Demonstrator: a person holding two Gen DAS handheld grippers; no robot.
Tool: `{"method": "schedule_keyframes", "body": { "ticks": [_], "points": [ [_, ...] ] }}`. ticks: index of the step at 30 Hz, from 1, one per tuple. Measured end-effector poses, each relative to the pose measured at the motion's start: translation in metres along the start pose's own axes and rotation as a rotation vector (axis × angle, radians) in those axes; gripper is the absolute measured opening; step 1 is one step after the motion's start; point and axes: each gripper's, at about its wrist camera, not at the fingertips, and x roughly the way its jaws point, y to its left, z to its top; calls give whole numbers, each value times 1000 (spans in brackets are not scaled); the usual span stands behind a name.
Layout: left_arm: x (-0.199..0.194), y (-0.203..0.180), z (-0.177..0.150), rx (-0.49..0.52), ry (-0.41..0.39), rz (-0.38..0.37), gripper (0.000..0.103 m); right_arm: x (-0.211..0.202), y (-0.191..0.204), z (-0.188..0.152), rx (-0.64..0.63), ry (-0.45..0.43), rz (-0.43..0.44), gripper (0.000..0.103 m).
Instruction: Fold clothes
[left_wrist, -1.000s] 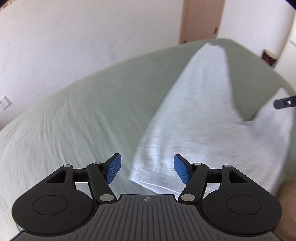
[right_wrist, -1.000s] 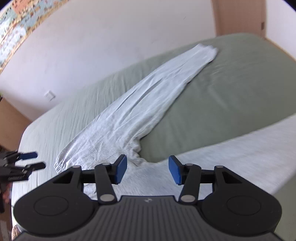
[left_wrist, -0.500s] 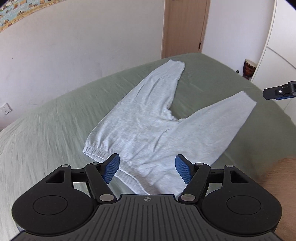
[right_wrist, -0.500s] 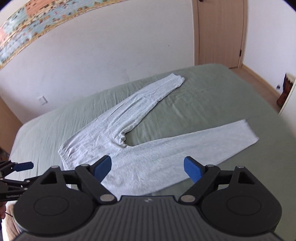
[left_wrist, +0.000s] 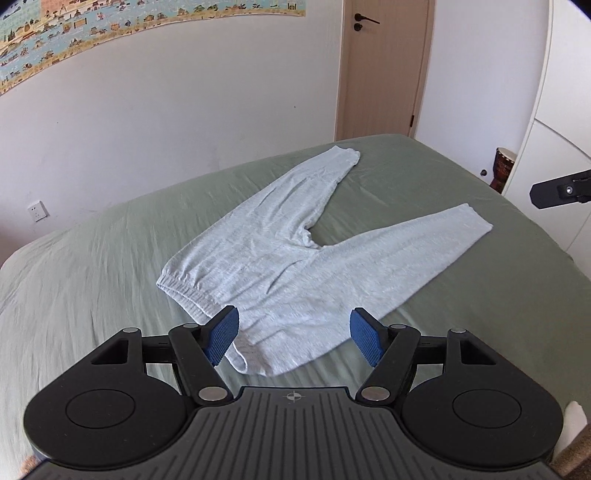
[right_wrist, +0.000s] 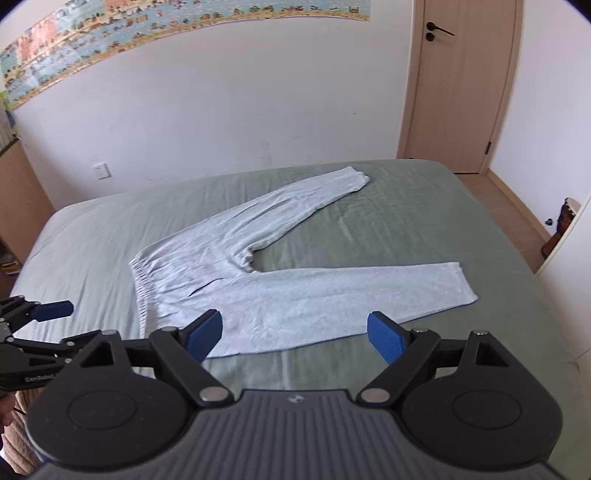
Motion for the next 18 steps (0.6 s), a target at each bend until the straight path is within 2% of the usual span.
{"method": "schedule_keyframes", "body": {
  "ticks": [3,8,18],
  "points": [
    [-9,-7,-10,5,-9,40,66,-3,0,-14,-10,-1,8,88],
    [-15,-16,-21,-6,5,62,66,-10,-2,-31,-13,-13,8,88],
    [-14,-26,-28,-16,11,67,66,-13,-2,-43,-20,-36,17,88]
  ]
}}
